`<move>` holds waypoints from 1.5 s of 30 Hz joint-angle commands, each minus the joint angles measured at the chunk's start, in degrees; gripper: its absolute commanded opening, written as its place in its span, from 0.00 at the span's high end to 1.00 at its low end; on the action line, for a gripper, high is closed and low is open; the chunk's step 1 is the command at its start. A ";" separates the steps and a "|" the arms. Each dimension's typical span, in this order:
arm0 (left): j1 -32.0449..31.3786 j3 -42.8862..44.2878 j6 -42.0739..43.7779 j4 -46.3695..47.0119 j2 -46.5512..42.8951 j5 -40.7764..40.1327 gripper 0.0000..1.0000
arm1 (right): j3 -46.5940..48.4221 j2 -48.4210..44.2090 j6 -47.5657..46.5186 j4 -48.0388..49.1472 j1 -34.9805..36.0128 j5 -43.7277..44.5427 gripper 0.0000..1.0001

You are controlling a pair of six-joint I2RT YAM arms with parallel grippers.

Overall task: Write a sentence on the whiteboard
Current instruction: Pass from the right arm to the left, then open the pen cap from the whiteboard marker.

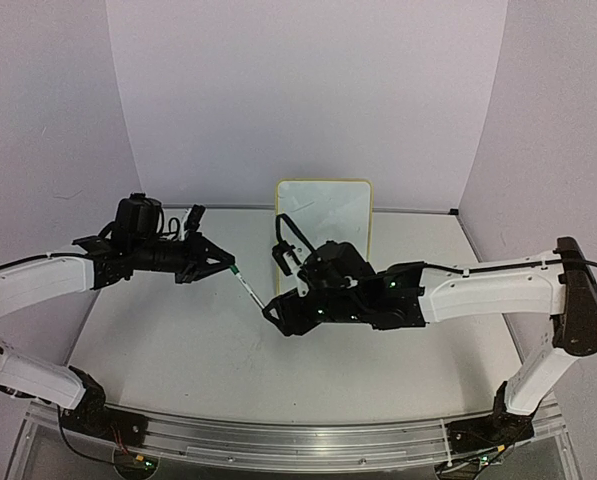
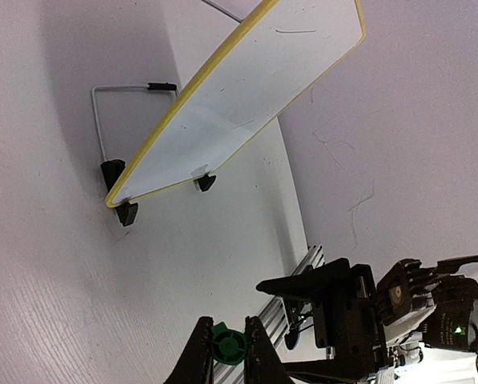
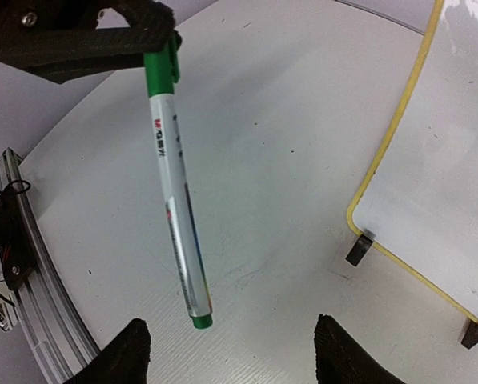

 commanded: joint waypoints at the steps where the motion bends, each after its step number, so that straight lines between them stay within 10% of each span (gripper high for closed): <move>1: 0.22 -2.02 -6.42 8.48 -6.34 -3.85 1.00 | -4.02 -6.60 6.60 8.73 -0.05 4.84 0.22; 8: 0.21 -3.46 -13.93 19.46 -11.04 -4.37 1.00 | -12.06 -11.14 15.72 29.98 -0.27 1.16 0.12; 19: 0.18 -4.47 -20.50 30.75 -12.49 -1.70 1.00 | -9.56 -7.54 19.75 46.63 -0.67 -6.58 0.26; 45: 0.18 -6.23 -20.78 31.87 -14.32 1.52 1.00 | -0.35 1.90 19.90 55.86 -0.63 -10.43 0.47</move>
